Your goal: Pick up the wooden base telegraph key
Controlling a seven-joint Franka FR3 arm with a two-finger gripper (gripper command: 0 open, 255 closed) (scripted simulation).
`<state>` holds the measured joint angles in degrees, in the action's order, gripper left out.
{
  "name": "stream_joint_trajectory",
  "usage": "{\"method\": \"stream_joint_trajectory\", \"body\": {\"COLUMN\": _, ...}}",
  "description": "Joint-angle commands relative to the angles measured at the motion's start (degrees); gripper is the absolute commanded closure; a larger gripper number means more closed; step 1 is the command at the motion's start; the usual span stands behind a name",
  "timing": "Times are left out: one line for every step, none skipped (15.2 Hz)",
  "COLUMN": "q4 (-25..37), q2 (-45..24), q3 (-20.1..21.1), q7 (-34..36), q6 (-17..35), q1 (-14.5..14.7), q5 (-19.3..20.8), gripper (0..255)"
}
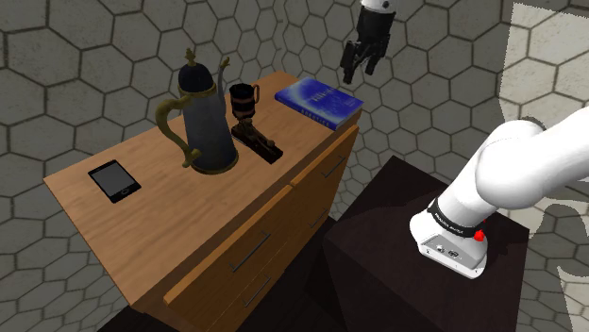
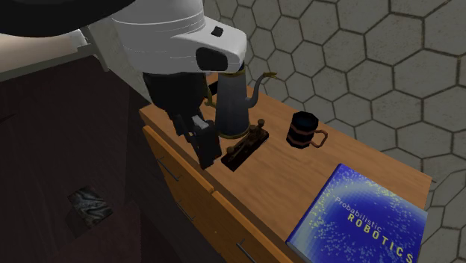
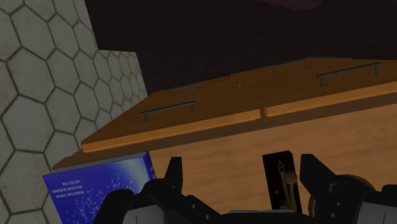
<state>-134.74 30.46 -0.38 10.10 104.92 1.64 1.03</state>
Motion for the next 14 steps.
{"method": "stream_joint_trajectory", "body": {"q4": 0.3, "q2": -3.6, "q3": 0.6, "q7": 0.9, "q6": 3.3, "q1": 0.4, "q5": -0.5, "gripper": 0}}
{"method": "stream_joint_trajectory", "body": {"q4": 0.8, "q2": -5.6, "q3": 0.9, "q7": 1.2, "q6": 4.8, "q1": 0.6, "q5": -0.6, "gripper": 0}}
{"method": "stream_joint_trajectory", "body": {"q4": 1.3, "q2": -7.6, "q3": 1.1, "q7": 1.5, "q6": 6.2, "q1": 0.7, "q5": -0.8, "gripper": 0}}
{"method": "stream_joint_trajectory", "body": {"q4": 1.9, "q2": -9.6, "q3": 1.3, "q7": 1.8, "q6": 7.6, "q1": 0.9, "q5": -0.9, "gripper": 0}}
{"method": "stream_joint_trajectory", "body": {"q4": 2.6, "q2": -11.7, "q3": 1.6, "q7": 2.2, "q6": 8.9, "q1": 1.0, "q5": -1.0, "gripper": 0}}
{"method": "stream_joint_trajectory", "body": {"q4": 3.4, "q2": -13.8, "q3": 1.8, "q7": 2.5, "q6": 10.2, "q1": 1.1, "q5": -1.1, "gripper": 0}}
{"method": "stream_joint_trajectory", "body": {"q4": 4.2, "q2": -15.9, "q3": 2.0, "q7": 2.8, "q6": 11.4, "q1": 1.3, "q5": -1.2, "gripper": 0}}
{"method": "stream_joint_trajectory", "body": {"q4": 5.1, "q2": -18.0, "q3": 2.2, "q7": 3.1, "q6": 12.5, "q1": 1.4, "q5": -1.3, "gripper": 0}}
{"method": "stream_joint_trajectory", "body": {"q4": 6.1, "q2": -20.1, "q3": 2.4, "q7": 3.4, "q6": 13.6, "q1": 1.5, "q5": -1.3, "gripper": 0}}
{"method": "stream_joint_trajectory", "body": {"q4": 7.1, "q2": -22.3, "q3": 2.6, "q7": 3.7, "q6": 14.7, "q1": 1.7, "q5": -1.3, "gripper": 0}}
{"method": "stream_joint_trajectory", "body": {"q4": 8.3, "q2": -24.4, "q3": 2.8, "q7": 4.0, "q6": 15.7, "q1": 1.8, "q5": -1.4, "gripper": 0}}
{"method": "stream_joint_trajectory", "body": {"q4": 9.5, "q2": -26.6, "q3": 3.0, "q7": 4.3, "q6": 16.6, "q1": 1.9, "q5": -1.3, "gripper": 0}}
{"method": "stream_joint_trajectory", "body": {"q4": 10.7, "q2": -28.7, "q3": 3.2, "q7": 4.7, "q6": 17.4, "q1": 2.1, "q5": -1.3, "gripper": 0}}
{"method": "stream_joint_trajectory", "body": {"q4": 12.1, "q2": -30.9, "q3": 3.3, "q7": 5.0, "q6": 18.2, "q1": 2.2, "q5": -1.3, "gripper": 0}}
